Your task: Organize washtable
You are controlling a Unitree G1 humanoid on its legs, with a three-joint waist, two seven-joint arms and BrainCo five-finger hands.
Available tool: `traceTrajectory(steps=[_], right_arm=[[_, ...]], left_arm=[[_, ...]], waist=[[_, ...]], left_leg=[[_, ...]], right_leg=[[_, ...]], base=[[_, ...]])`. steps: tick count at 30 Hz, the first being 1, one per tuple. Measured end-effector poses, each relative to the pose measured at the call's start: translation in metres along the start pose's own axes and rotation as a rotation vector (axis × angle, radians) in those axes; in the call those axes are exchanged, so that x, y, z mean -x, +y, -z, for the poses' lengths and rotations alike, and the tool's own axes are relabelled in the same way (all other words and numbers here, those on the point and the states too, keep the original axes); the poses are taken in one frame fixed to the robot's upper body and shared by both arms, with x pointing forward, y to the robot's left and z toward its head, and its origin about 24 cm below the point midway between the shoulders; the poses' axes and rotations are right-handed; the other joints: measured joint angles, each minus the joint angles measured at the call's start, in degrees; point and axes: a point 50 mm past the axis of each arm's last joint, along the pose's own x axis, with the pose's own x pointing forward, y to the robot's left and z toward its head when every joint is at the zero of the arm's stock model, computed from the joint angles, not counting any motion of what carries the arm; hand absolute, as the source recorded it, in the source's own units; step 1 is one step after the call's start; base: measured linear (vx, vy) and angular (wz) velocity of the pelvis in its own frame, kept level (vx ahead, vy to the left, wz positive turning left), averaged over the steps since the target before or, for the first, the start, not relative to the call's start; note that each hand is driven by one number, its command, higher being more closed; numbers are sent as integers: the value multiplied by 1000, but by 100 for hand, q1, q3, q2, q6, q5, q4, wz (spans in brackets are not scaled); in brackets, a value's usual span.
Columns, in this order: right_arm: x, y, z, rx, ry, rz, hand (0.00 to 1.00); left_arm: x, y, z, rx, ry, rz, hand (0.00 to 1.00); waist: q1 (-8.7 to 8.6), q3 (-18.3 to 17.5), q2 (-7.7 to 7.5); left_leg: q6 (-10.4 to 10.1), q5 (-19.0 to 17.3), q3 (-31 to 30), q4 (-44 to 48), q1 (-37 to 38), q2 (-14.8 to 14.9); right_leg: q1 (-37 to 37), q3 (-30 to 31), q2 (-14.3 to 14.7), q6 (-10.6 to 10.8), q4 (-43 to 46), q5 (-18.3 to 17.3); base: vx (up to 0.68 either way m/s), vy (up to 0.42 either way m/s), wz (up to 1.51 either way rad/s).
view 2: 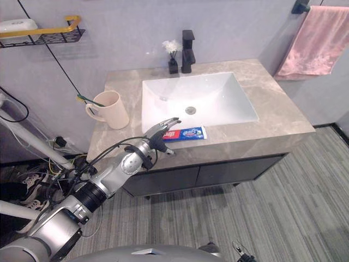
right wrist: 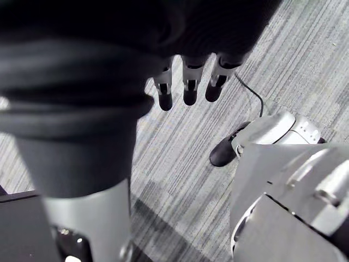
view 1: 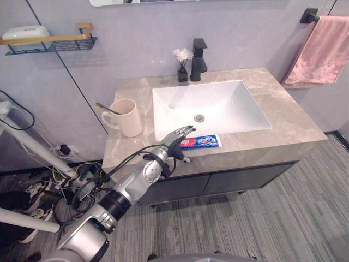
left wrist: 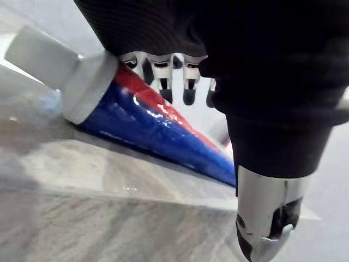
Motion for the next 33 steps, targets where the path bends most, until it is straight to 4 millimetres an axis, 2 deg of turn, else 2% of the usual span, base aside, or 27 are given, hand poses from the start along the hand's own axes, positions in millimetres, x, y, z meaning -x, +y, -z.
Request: traceTrajectory(steps=[11, 33], right_arm=[[1, 3, -4, 33, -26, -16, 0], [1, 4, -3, 41, -25, -20, 0]], left_arm=[[-8, 5, 0, -19, -1, -5, 100], [-8, 8, 4, -50, -4, -17, 100]], waist=[[-16, 0, 0], [-42, 6, -11]], left_leg=[[-5, -4, 11, 0, -6, 0], [-11, -13, 25, -2, -26, 0]], right_leg=[[10, 0, 1, 12, -50, 22], [-3, 2, 2, 27, -77, 34]], base=[[0, 0, 0], [0, 0, 0]])
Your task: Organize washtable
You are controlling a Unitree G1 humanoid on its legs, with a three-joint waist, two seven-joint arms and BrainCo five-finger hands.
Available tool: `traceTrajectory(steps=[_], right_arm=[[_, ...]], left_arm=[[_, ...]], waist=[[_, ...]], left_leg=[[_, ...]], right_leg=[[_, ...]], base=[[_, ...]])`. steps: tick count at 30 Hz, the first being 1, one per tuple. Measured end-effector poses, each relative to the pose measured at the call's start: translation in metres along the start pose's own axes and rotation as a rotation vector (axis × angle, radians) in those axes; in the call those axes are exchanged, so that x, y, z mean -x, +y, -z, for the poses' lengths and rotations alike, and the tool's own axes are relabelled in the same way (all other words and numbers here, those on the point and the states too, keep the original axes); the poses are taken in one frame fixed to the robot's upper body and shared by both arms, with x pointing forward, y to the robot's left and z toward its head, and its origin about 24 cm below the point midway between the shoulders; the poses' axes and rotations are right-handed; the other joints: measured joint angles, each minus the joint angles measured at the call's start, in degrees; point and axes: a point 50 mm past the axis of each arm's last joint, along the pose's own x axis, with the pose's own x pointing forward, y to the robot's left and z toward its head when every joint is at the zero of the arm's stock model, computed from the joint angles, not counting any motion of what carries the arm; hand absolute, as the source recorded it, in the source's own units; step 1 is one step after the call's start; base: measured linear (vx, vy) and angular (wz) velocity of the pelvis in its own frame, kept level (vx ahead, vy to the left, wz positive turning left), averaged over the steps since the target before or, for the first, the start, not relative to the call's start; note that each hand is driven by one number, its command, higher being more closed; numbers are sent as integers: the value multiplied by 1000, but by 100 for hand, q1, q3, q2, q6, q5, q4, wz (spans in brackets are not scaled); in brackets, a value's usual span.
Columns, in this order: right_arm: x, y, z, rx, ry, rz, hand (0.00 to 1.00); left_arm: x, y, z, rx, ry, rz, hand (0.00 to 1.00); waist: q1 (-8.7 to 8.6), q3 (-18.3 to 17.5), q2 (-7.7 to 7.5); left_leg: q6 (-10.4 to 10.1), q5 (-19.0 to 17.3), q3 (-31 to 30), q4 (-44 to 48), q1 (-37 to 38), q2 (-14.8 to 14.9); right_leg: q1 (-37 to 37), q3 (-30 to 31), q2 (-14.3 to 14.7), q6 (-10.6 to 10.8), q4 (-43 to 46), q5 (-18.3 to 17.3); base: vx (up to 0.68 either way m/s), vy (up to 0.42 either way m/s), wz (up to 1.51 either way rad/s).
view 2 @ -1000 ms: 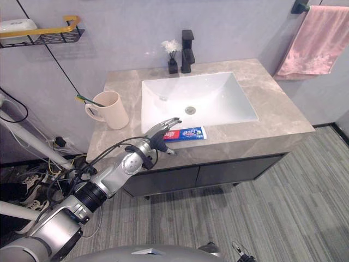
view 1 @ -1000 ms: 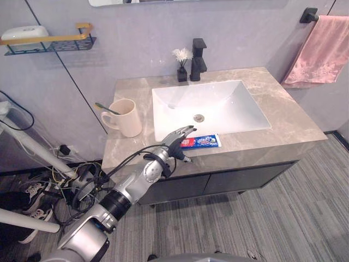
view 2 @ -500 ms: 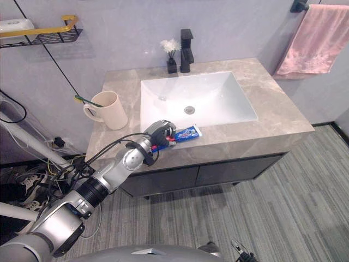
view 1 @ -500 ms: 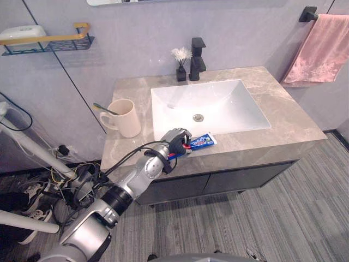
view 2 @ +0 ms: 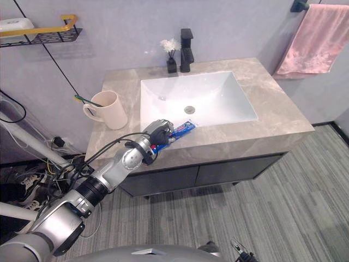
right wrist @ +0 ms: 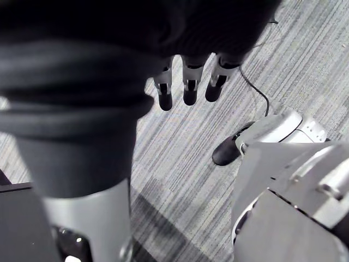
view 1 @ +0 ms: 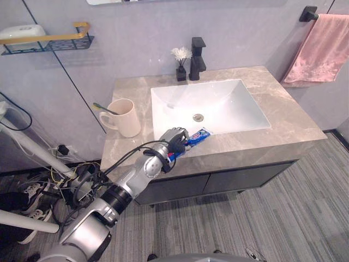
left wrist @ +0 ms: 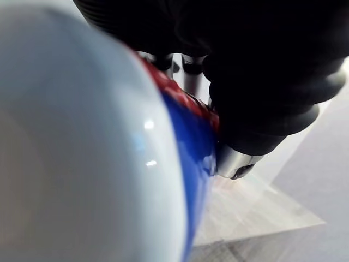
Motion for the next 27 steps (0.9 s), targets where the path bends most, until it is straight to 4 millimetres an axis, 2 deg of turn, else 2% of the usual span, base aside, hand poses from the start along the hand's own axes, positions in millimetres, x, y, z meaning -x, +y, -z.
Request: traceTrajectory(steps=[8, 11, 16, 20, 27], right_arm=[[0, 6, -2, 32, -17, -24, 0], [1, 11, -12, 17, -68, -52, 0], [10, 32, -43, 32, -237, -170, 0], [30, 50, -81, 31, -452, -283, 0], [67, 49, -116, -30, -689, -397, 0]], left_arm=[[0, 2, -1, -39, -7, -20, 100], [1, 5, 1, -62, -4, -32, 100], [3, 7, -3, -62, -19, -57, 100], [5, 25, -16, -23, -62, -166, 100], [7, 57, -33, 8, -130, -340, 100]], waist=[[1, 0, 1], [4, 2, 5], [-4, 4, 6], [44, 9, 13], [53, 8, 12]], left_leg=[[5, -18, 74, 0, 13, 2], [6, -26, 149, 1, 10, 2], [9, -29, 233, 2, 2, 2], [19, -60, 405, 3, -10, 11], [33, -89, 549, 52, 16, 10]], right_leg=[[-21, 66, 0, 22, -7, 14], [-77, 152, 0, 34, -5, 32], [-117, 230, -1, 30, 16, 46], [-315, 477, 5, 32, 139, 47], [-458, 673, 5, 33, 312, 44]], base=[[1, 2, -4], [9, 5, -12], [8, 5, -10], [-5, 14, -22], [-19, 13, -14]])
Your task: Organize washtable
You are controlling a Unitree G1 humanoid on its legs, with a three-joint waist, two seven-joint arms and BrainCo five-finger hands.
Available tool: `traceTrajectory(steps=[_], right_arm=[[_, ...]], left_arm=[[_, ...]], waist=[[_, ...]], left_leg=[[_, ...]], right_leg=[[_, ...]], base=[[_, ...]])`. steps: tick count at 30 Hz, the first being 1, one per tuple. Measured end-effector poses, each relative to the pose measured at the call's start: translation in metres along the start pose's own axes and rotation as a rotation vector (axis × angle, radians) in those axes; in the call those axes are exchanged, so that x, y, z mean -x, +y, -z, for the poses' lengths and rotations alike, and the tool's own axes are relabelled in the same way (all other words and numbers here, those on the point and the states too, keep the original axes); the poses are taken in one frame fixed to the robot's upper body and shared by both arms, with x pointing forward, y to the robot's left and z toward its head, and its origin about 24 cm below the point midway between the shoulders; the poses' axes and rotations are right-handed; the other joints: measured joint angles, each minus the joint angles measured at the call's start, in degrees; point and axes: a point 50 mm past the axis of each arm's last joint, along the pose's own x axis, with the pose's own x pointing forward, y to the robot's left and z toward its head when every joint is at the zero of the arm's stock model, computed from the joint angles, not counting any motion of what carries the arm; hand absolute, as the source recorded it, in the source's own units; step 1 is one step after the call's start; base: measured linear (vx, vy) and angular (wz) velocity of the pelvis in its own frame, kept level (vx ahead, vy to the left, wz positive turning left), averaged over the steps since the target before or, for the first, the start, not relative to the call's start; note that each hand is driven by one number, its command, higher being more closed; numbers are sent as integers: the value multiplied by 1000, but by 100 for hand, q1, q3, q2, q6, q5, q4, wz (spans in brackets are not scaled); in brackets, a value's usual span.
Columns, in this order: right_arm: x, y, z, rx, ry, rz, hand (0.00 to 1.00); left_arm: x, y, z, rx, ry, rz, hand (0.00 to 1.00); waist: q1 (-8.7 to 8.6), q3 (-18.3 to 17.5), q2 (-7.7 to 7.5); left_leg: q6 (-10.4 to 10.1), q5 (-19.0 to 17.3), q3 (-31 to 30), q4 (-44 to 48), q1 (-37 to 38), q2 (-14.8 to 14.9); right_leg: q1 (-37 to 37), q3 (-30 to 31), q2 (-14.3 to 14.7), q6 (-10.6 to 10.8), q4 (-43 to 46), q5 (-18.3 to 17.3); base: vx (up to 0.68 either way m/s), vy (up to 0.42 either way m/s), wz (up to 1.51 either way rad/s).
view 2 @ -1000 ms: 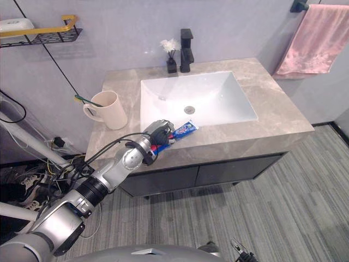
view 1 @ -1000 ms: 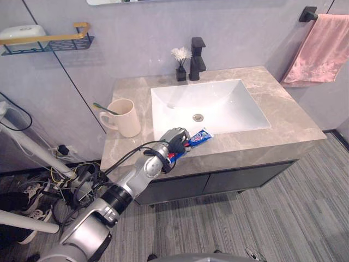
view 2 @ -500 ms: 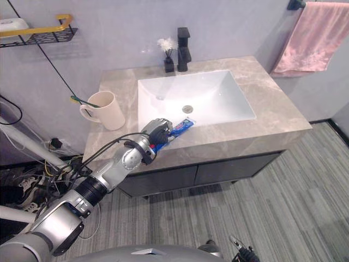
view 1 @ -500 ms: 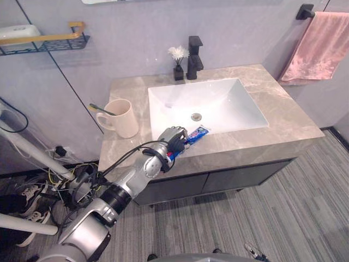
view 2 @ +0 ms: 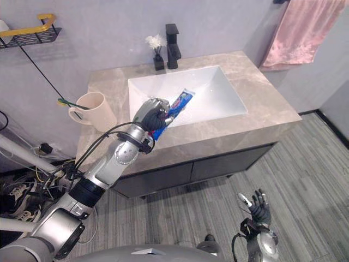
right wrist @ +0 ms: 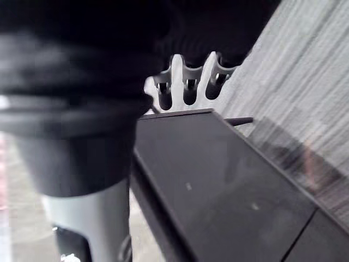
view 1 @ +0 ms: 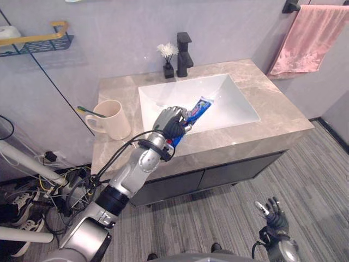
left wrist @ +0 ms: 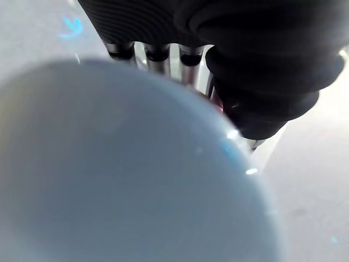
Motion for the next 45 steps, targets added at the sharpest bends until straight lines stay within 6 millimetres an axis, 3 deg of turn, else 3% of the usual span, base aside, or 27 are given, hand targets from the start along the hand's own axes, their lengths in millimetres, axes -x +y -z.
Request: traceTrajectory(steps=[6, 11, 15, 18, 22, 29, 35, 45], right_arm=[[11, 12, -47, -48, -208, -104, 0], [18, 30, -81, -85, -360, -219, 0], [19, 73, -107, -145, -435, -483, 0], [21, 103, -114, -213, -432, -660, 0], [23, 127, -114, -261, -378, -815, 0], [30, 174, -127, -403, -317, -1051, 0], [35, 196, -134, -460, -286, -1150, 0], [41, 219, -148, -494, -306, -1219, 0]], left_arm=[[-3, 15, -21, 16, -93, -68, 100], [-2, 38, -25, 9, -116, -166, 100], [-1, 47, -29, 2, -144, -196, 100], [0, 52, -38, 25, -182, -213, 100], [3, 58, -52, 70, -252, -242, 100], [9, 47, -59, 96, -275, -209, 100], [9, 46, -60, 100, -278, -214, 100], [11, 26, -73, 142, -326, -138, 100]], waist=[[-17, -5, 8], [2, -14, 22], [37, -45, 21], [101, -62, 32], [190, -127, 46], [345, -294, 20], [361, -341, 23], [430, -400, 62]], left_leg=[[1, 0, 114, 13, 69, 2], [2, 2, 171, 14, 102, 2], [4, 3, 196, 14, 122, 0], [4, 5, 175, 21, 108, 0], [14, 12, 22, 50, 49, 1], [49, 44, -245, 108, -37, -1], [88, 138, -378, -40, -40, -10], [26, 388, -540, -119, -165, -13]], right_leg=[[-54, 121, 19, 4, 120, -2], [-65, 175, 26, 19, 145, 8], [-73, 240, 30, 51, 145, 33], [-70, 228, 30, 70, 145, 47], [-23, 61, 14, 105, 149, 71], [78, -204, -14, 157, 150, 160], [158, -360, -25, 155, 127, 163], [84, -502, -18, 96, 115, 124]], base=[[-35, 2, -10], [-31, 2, -6], [-5, 4, -5], [2, 0, 1], [9, 0, 18], [-20, 7, 19], [-49, -5, 14], [-47, -14, 8]])
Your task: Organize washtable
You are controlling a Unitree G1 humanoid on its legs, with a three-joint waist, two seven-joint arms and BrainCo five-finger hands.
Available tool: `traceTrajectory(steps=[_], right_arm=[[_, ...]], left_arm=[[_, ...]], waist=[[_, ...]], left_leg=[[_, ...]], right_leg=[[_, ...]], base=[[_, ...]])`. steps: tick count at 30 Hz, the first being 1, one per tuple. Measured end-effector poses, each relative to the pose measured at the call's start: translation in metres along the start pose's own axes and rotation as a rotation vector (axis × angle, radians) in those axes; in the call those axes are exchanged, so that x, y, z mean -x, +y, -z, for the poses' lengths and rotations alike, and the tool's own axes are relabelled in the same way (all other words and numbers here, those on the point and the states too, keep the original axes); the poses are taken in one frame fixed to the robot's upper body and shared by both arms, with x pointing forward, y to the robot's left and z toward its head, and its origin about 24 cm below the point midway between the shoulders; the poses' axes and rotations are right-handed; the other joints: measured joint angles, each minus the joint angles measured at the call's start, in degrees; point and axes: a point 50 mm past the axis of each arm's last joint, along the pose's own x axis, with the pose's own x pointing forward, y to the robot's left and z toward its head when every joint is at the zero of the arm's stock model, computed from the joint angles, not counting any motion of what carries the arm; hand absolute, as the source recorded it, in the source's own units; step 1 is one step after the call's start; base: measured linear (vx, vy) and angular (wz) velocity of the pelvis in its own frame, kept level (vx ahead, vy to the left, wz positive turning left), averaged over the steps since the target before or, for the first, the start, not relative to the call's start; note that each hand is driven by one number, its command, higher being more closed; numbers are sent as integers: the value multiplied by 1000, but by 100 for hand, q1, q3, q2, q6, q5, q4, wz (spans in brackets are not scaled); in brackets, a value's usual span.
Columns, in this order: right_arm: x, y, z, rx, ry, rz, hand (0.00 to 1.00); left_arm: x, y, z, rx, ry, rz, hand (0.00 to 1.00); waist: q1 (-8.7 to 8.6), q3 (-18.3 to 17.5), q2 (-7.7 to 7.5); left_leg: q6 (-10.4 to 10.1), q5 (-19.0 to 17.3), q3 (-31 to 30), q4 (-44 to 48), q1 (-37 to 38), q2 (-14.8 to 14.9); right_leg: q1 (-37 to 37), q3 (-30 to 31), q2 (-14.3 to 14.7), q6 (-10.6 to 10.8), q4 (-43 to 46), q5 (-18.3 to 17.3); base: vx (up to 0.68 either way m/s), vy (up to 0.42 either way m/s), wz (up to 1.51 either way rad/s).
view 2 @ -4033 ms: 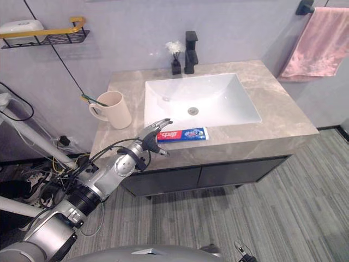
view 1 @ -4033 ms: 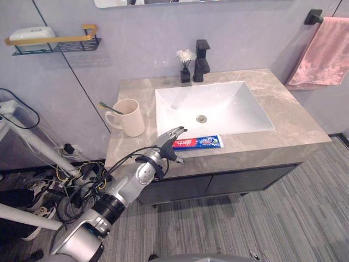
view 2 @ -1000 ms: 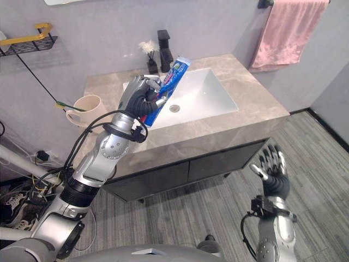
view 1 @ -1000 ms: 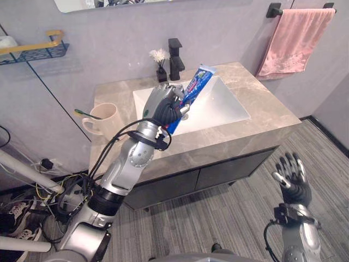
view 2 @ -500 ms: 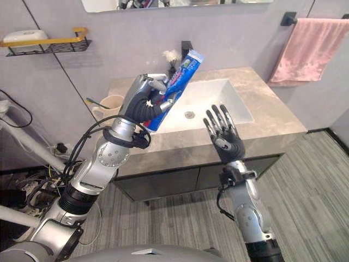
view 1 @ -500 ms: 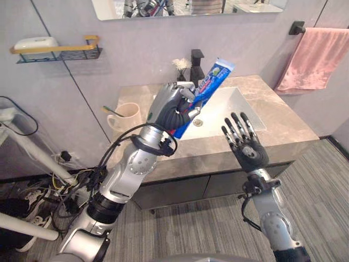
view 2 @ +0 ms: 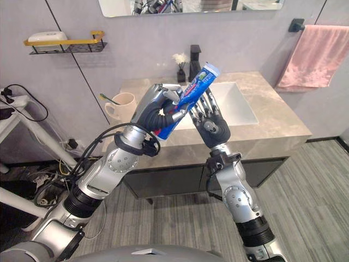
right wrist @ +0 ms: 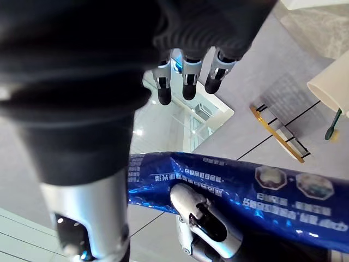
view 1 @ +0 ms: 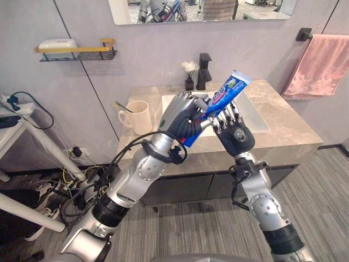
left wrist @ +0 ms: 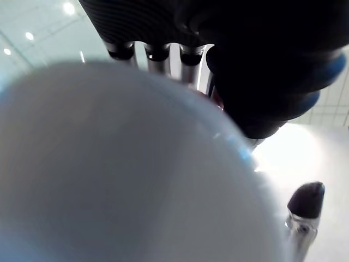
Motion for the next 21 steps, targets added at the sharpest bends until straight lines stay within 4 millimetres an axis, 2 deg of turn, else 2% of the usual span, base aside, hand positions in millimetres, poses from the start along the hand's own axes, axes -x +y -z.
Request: traceTrajectory(steps=[6, 10, 14, 20, 21], right_arm=[[-12, -1, 3, -16, 9, 8, 0], [-18, 2, -1, -22, -20, -3, 0], [-21, -2, 1, -17, -10, 14, 0], [-22, 1, 6, -26, 9, 2, 0], [-22, 1, 6, -26, 9, 2, 100]], left_arm=[[2, -5, -2, 17, -5, 16, 100], [10, -17, -2, 59, 19, 55, 100], [13, -26, 0, 78, 39, 91, 100], [13, -28, 0, 81, 41, 98, 100], [13, -29, 0, 82, 40, 101, 100]], waist=[[47, -21, 11], [47, -35, -7], [49, -104, -61], [54, -187, -179], [55, -195, -190]], left_leg=[[-7, 85, -38, -1, -23, 10], [-4, 112, -44, -3, -30, 10], [-5, 144, -49, -4, -66, 13], [-11, 156, -46, -4, -76, 25], [-12, 157, -46, -4, -78, 25]], right_leg=[[-25, -18, 11, -31, 22, 22], [-50, -20, 11, -38, 16, 26], [-83, -22, 15, -46, 10, 33], [-102, -17, 24, -57, 11, 42], [-105, -17, 25, -57, 12, 42]], base=[[-35, -5, 2], [-32, 0, 1], [-8, 0, 0], [0, 0, 0], [0, 0, 0]])
